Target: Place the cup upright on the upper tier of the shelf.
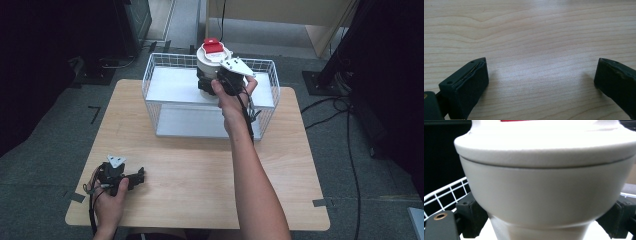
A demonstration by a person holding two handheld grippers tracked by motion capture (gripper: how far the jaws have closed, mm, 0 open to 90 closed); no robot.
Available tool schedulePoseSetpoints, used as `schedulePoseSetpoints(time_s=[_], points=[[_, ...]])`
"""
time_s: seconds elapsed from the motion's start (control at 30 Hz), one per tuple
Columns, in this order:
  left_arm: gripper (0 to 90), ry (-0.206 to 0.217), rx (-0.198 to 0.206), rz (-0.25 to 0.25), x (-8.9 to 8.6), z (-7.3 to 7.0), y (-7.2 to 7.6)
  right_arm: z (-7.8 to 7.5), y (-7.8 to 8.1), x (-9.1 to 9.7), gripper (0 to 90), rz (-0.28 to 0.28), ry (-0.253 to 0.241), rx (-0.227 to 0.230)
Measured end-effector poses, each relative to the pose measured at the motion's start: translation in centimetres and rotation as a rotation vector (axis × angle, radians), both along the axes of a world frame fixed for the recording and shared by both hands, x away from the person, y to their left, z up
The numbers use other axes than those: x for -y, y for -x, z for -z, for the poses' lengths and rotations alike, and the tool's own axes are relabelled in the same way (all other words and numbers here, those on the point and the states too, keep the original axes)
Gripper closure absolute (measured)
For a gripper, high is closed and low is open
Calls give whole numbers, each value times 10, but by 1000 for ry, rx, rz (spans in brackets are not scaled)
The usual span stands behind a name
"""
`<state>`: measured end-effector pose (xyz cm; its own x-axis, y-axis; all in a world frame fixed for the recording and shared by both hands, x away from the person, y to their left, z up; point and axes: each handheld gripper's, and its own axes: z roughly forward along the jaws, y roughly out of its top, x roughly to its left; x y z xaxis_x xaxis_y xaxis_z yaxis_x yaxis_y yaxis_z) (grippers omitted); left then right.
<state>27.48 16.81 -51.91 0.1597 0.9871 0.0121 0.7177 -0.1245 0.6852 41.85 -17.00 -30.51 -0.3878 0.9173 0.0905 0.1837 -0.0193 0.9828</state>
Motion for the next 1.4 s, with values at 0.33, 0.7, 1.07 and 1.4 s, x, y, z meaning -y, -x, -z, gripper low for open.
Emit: schedulePoseSetpoints(time_s=[0.33,0.7,1.07,1.4], points=[[0,0,0,0,0,0,0,3,8,4,29,15,16,-26],[0,-1,-2,1,0,0,0,18,29,23,4,-9,44,-54],[0,0,0,-1,0,0,0,34,59,52,4,11,35,-55],[0,0,-2,0,0,0,0,51,90,80,4,41,35,-62]])
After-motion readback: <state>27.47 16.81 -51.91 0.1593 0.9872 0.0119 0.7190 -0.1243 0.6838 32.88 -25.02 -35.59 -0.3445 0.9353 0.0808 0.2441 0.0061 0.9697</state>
